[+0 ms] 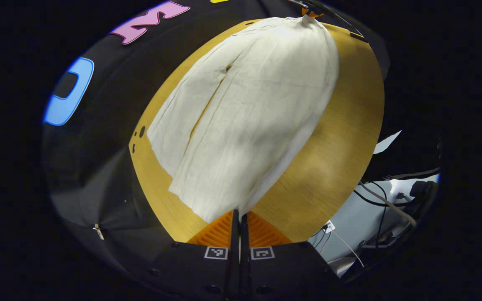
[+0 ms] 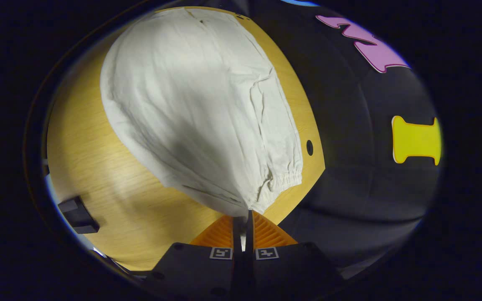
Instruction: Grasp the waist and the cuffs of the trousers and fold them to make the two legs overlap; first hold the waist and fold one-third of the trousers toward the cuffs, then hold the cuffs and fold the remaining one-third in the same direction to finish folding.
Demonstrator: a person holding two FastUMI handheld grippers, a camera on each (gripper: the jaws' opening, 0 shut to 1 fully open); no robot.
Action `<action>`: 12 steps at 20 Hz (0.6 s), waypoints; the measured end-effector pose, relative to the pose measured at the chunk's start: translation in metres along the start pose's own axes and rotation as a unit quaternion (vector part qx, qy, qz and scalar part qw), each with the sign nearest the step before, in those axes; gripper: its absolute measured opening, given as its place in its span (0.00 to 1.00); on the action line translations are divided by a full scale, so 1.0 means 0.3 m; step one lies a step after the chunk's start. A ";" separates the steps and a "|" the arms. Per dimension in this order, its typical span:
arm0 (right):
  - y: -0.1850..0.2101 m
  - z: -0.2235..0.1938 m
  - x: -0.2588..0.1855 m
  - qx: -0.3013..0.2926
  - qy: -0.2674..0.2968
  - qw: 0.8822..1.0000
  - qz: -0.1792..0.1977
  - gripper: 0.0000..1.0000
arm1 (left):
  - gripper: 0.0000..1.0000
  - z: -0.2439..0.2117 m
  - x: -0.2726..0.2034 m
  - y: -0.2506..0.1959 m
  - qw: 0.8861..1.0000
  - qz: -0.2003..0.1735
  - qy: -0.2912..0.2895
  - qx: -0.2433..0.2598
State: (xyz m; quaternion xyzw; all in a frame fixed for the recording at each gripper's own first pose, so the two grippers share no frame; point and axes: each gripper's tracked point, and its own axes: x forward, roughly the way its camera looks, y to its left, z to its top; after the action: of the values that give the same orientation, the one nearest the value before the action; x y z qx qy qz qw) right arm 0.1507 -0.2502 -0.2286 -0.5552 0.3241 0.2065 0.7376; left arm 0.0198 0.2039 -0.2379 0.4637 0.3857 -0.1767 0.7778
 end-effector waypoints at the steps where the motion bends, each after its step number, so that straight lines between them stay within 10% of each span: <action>1: -0.035 0.025 0.002 0.013 -0.004 1.000 -0.011 0.05 | 0.05 0.016 -0.001 0.021 1.000 0.005 -0.003 0.000; 12: -0.433 0.195 0.044 0.242 -0.047 0.965 -0.090 0.05 | 0.05 0.213 0.052 0.522 0.991 0.116 -0.043 -0.052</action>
State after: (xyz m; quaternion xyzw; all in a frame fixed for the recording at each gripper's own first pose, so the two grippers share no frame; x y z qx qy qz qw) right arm 0.2609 -0.2340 -0.1388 -0.3765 0.2779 0.0802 0.8801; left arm 0.1566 0.2298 -0.1408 0.4558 0.3041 -0.0849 0.8322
